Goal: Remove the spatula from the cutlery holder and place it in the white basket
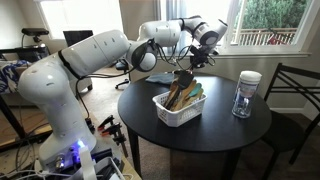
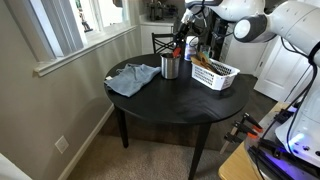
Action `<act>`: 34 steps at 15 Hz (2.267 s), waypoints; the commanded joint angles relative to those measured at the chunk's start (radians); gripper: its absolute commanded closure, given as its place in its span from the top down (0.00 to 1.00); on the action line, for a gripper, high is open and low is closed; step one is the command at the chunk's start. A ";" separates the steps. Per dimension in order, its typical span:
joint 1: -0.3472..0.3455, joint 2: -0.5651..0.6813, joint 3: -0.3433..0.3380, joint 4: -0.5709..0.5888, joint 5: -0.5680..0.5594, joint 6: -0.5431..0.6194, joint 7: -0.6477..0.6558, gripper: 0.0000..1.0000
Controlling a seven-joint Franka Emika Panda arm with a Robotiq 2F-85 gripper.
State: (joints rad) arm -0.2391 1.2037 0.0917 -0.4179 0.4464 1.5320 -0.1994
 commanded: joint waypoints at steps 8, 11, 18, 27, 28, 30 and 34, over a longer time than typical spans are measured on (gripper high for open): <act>0.003 -0.128 0.038 0.013 0.015 -0.163 -0.012 0.31; 0.003 -0.127 0.033 0.002 0.016 -0.161 0.019 0.51; -0.009 -0.099 0.004 -0.023 0.012 -0.161 0.100 0.96; -0.022 -0.051 -0.050 -0.022 -0.040 -0.237 0.162 1.00; -0.022 -0.044 -0.049 -0.018 -0.042 -0.239 0.166 0.98; -0.019 -0.037 -0.052 -0.015 -0.042 -0.234 0.159 1.00; -0.015 -0.026 -0.043 -0.004 -0.030 -0.202 0.142 1.00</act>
State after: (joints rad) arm -0.2564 1.1840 0.0418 -0.4115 0.4104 1.3151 -0.0578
